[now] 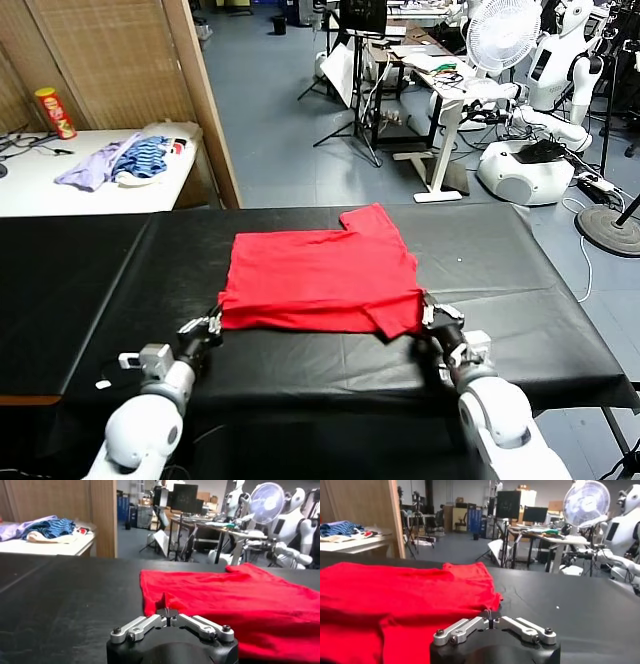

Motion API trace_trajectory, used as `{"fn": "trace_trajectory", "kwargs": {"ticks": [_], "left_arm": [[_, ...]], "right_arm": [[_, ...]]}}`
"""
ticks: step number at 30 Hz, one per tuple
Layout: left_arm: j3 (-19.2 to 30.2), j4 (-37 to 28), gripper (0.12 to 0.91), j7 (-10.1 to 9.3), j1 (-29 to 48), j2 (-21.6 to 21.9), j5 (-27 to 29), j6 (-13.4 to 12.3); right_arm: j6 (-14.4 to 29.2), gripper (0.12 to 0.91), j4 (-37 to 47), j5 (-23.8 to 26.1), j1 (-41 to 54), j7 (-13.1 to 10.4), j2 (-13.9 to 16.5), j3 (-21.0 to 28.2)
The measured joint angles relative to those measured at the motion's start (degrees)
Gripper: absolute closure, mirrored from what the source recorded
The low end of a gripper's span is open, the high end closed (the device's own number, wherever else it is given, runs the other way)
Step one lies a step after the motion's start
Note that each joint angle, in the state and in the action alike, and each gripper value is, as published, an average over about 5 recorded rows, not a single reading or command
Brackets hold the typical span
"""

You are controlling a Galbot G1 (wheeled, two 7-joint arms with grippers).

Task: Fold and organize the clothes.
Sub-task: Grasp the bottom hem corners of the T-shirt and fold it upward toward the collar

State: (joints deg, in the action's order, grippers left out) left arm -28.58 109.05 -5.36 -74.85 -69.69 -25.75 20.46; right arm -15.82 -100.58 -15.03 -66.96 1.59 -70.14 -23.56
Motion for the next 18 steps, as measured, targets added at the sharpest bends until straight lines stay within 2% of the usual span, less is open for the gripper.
{"fn": "trace_trajectory", "kwargs": {"ticks": [2,4,8,9,11,15,18], "left_arm": [[0.11,-0.93,0.902,-0.1,0.99,-0.25,0.02,-0.06],[0.09,-1.46,0.865,-0.07,1.61,-0.46,0.08,-0.18],[-0.32,-1.36,0.679,0.12,1.46,-0.4,0.21,-0.26],[-0.45,-1.2,0.612,0.16,1.28,-0.3,0.22,-0.26],[-0.68,-0.74,0.511,0.38,0.77,-0.05,0.21,-0.25],[-0.86,0.07,0.303,1.17,-0.73,0.29,0.2,-0.07],[-0.89,0.09,0.242,2.03,-1.96,0.3,-0.24,0.4]], "right_arm": [[-0.79,0.637,-1.71,-0.07,-1.14,0.24,0.33,-0.67],[-1.41,0.537,-4.0,-0.06,-2.61,0.29,0.61,-1.39],[-1.84,0.32,-8.54,0.03,-6.26,0.41,0.92,-2.88],[-1.82,0.285,-9.35,0.06,-7.25,0.44,0.94,-3.19],[-1.76,0.242,-10.44,0.11,-9.18,0.48,0.87,-3.63],[-1.72,0.228,-11.08,0.21,-11.94,0.43,0.4,-3.94],[-1.73,0.246,-11.04,0.37,-12.96,0.38,0.02,-3.86]]}}
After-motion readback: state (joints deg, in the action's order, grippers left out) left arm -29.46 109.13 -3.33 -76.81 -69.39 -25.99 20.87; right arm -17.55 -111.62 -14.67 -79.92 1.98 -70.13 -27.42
